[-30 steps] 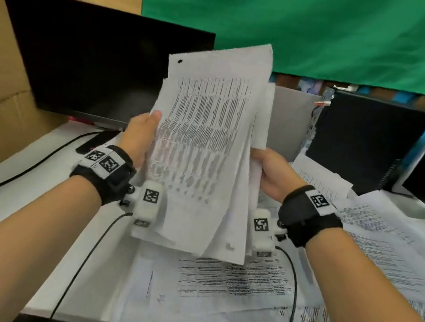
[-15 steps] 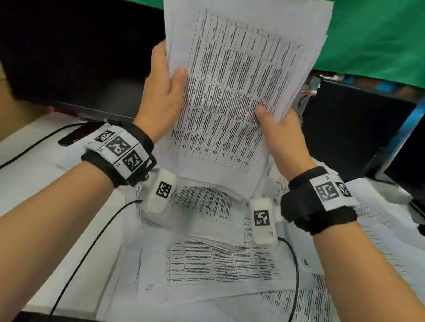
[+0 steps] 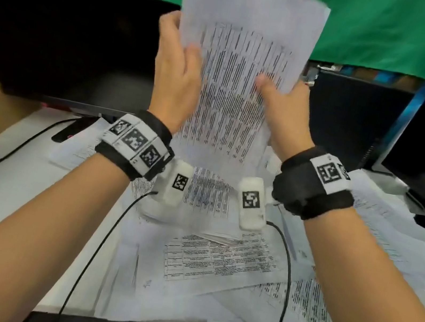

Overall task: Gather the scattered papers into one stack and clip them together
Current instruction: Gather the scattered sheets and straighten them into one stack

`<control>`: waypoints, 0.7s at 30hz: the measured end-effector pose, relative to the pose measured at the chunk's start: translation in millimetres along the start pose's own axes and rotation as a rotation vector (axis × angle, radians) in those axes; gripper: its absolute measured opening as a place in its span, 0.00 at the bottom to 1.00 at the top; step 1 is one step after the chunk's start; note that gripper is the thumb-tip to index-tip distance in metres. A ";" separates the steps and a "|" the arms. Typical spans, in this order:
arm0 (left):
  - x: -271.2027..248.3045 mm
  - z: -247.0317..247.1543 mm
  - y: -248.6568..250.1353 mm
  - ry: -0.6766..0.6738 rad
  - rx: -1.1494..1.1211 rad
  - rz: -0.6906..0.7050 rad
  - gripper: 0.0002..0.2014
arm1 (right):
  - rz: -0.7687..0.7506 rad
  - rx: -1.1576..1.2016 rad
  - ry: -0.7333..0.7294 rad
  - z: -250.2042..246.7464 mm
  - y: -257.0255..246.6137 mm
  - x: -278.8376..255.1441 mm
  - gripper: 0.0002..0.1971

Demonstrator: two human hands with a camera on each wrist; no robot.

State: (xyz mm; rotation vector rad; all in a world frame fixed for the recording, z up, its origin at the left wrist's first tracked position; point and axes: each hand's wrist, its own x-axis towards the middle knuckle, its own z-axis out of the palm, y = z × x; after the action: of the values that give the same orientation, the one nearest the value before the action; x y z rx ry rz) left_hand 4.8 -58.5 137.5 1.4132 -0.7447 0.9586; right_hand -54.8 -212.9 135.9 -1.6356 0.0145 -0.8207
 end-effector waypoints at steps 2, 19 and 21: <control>-11.8 -9.2 -11.6 -0.015 0.009 -0.177 0.16 | 0.127 -0.036 -0.065 -8.7 20.9 -7.1 0.18; -119.2 -12.4 -102.9 -0.330 0.256 -0.834 0.13 | 0.482 0.076 -0.203 -2.5 142.7 -59.5 0.12; -120.5 -17.0 -108.1 -0.253 0.277 -0.758 0.11 | 0.397 0.071 -0.076 -3.2 141.9 -57.4 0.12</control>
State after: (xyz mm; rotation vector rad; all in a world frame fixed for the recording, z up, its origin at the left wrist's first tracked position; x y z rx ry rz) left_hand 43.6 -45.1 -20.0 1.8832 -0.2022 0.2936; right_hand -39.1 -226.7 -15.8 -1.5283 0.2461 -0.4498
